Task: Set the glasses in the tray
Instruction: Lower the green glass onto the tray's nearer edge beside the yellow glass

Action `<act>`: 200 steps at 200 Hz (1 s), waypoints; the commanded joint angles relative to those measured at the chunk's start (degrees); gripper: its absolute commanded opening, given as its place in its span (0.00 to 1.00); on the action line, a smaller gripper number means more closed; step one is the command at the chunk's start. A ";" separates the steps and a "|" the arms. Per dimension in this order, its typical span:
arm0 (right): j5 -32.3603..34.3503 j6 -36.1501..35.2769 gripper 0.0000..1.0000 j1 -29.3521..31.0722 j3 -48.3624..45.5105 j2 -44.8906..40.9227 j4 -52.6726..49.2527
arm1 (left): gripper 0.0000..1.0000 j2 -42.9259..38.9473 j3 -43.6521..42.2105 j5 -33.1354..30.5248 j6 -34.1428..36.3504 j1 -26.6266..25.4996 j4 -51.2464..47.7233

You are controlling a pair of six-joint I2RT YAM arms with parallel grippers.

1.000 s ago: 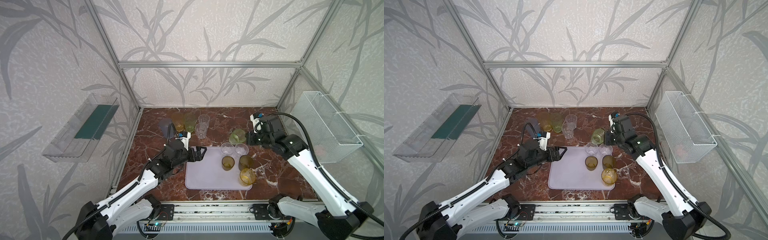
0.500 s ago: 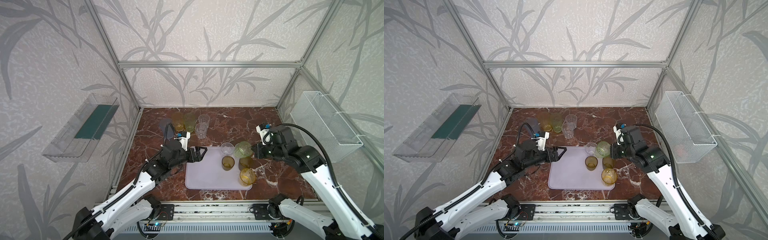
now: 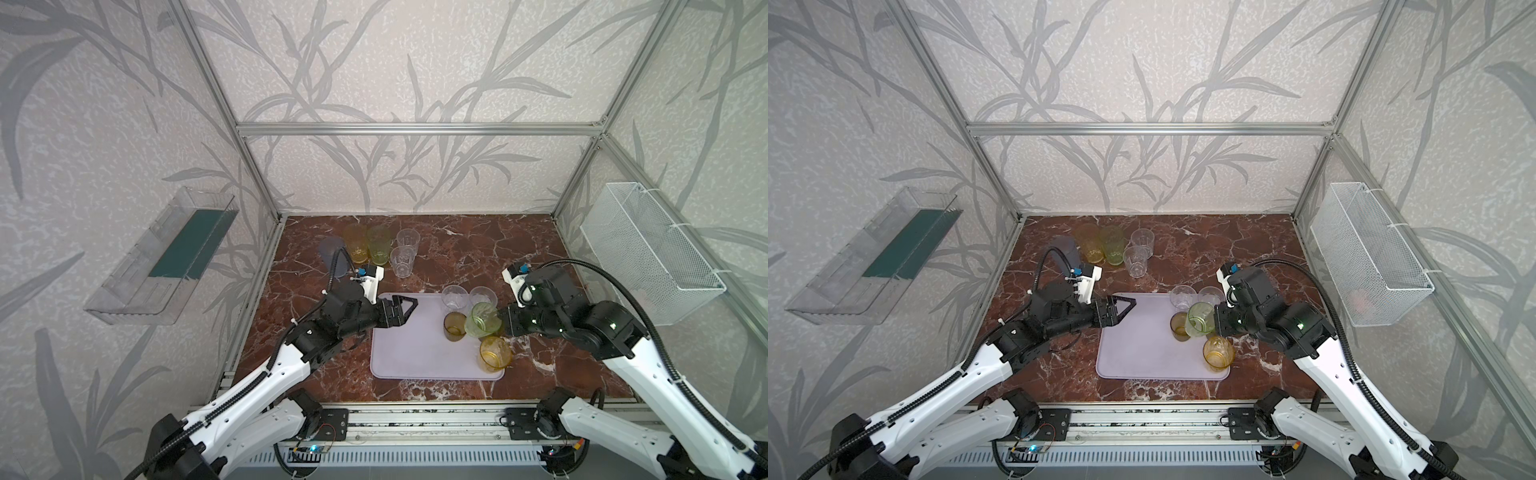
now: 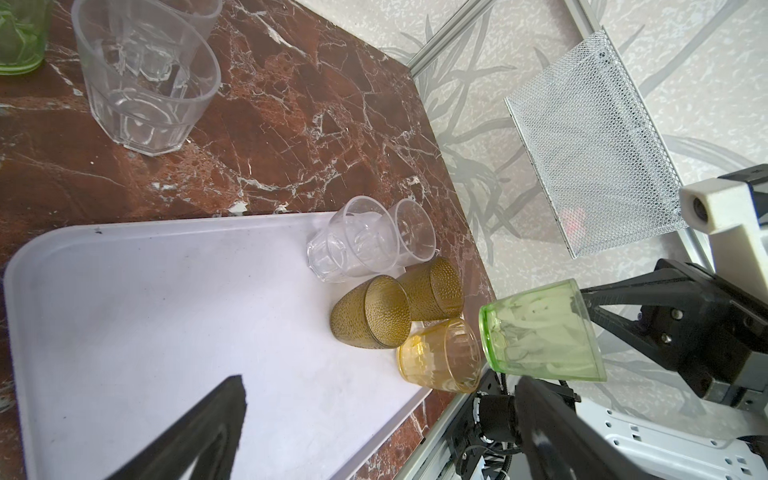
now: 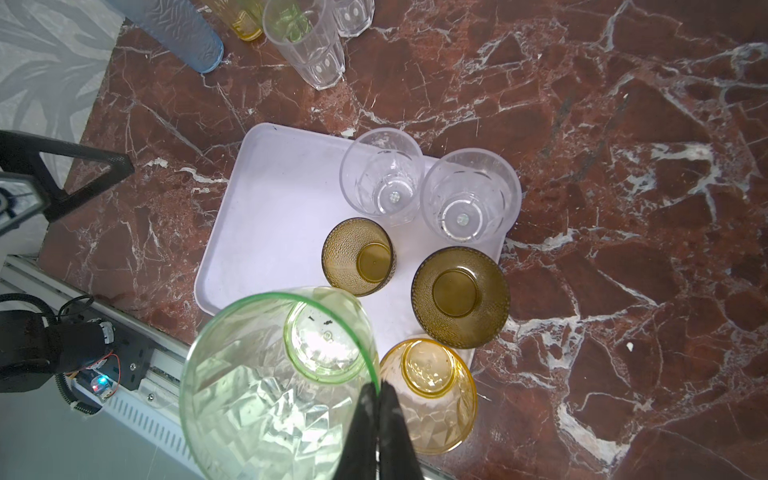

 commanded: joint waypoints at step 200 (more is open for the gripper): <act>14.01 17.57 0.00 21.09 -12.22 8.20 10.66 | 0.99 0.29 -3.14 -0.70 -1.63 -0.19 4.54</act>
